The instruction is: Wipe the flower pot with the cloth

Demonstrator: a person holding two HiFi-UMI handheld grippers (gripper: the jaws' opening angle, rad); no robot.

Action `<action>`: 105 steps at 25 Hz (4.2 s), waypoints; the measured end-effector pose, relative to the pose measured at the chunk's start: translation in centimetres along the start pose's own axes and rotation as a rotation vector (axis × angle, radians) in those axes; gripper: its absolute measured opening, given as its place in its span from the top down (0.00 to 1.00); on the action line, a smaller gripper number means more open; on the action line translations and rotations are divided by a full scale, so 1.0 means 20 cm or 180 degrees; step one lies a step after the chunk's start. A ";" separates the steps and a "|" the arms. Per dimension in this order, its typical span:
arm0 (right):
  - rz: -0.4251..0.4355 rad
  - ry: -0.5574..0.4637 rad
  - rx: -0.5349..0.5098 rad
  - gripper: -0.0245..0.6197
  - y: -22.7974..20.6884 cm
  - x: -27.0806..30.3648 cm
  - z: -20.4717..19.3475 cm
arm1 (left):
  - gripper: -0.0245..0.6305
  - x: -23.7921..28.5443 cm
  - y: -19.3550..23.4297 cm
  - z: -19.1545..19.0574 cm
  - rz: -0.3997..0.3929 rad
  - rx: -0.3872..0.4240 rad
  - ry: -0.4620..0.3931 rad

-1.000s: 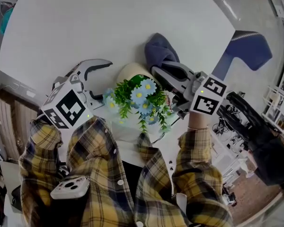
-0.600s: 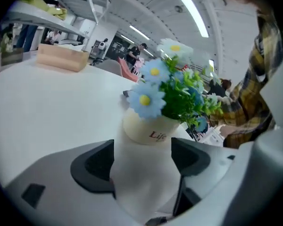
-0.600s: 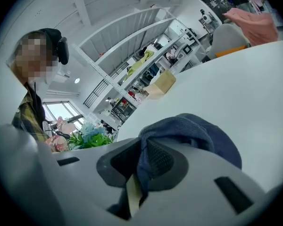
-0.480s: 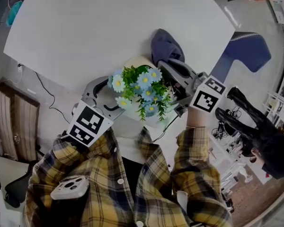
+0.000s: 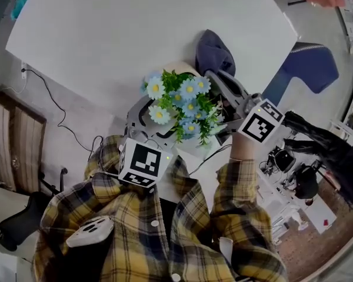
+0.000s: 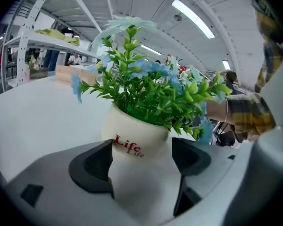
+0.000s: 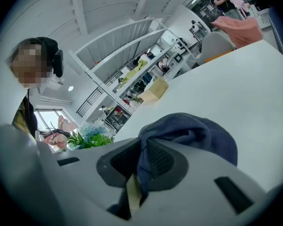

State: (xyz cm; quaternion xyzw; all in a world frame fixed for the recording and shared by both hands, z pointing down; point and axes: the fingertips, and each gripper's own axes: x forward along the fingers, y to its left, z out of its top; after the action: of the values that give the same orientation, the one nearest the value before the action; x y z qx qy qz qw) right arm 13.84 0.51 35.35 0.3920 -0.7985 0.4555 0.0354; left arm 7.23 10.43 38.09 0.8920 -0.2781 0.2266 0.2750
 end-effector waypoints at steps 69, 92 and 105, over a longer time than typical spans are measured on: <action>0.1383 0.1634 0.0018 0.92 0.13 0.25 0.02 | 0.39 0.00 0.18 0.04 -0.1784 0.2887 0.1078; 0.1039 0.0949 0.0059 0.92 0.11 0.18 0.06 | 0.39 -0.14 0.08 -0.03 -0.0224 0.0376 0.0215; 0.1003 0.0859 0.0150 0.92 0.10 0.18 0.06 | 0.39 -0.05 0.01 -0.02 0.0223 -0.0075 -0.0098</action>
State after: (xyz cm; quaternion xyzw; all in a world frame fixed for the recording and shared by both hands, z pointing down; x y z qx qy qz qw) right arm 10.34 -1.92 34.78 0.1984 -0.8271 0.5223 0.0611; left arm 6.19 10.97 37.89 0.8818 -0.3160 0.2191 0.2731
